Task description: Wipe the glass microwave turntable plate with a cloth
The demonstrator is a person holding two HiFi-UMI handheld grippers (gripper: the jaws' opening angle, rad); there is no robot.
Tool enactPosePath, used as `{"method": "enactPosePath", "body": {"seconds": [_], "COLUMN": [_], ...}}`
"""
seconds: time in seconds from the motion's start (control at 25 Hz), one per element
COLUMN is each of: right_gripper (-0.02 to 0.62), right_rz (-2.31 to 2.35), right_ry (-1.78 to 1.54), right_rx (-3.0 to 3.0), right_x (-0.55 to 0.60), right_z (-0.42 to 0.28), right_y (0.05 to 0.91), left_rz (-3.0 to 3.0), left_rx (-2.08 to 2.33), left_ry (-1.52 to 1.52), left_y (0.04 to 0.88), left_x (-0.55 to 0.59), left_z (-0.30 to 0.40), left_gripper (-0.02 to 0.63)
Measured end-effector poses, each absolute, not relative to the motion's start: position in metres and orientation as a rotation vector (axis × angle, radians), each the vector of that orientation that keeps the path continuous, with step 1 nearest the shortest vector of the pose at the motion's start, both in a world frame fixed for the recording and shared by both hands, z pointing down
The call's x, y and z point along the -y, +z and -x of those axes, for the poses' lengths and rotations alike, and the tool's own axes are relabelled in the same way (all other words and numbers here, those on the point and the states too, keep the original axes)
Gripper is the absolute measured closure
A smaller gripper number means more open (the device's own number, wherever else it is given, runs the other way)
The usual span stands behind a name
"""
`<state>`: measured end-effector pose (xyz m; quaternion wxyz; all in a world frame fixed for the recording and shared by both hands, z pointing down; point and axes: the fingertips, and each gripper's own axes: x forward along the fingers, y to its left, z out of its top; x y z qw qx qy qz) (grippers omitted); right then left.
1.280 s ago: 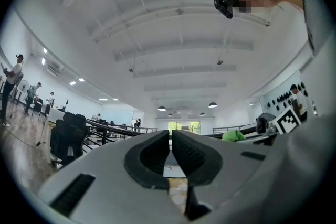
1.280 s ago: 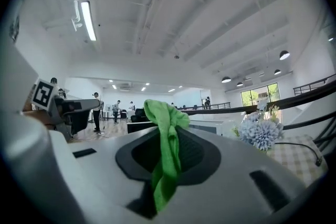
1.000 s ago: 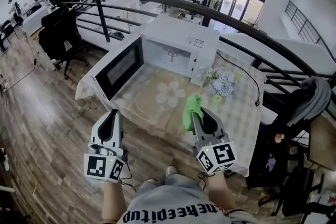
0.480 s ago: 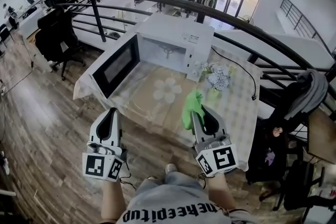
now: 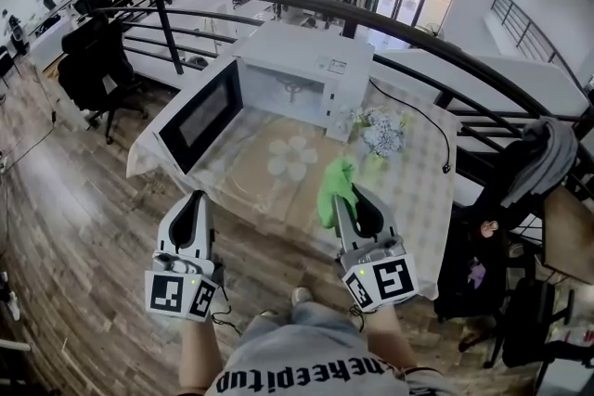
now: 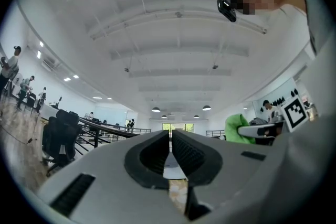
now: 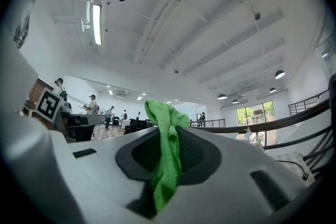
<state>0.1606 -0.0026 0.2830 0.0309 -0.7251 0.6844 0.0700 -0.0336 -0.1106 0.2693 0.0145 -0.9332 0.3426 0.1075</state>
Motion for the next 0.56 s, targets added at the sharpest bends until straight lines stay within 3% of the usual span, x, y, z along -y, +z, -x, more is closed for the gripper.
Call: {"method": "enactPosePath", "body": {"seconds": [0.56], "right_gripper": [0.541], "right_rz": [2.224], "right_ry": [0.219], "right_rx": [-2.094], "right_x": [0.007], "right_z": [-0.171], "right_y": [0.278], "left_rz": [2.905], "left_rx": [-1.061], "left_ry": [0.343], "left_y": [0.269], "left_x": [0.116], "left_z": [0.024], "left_gripper": [0.589]}}
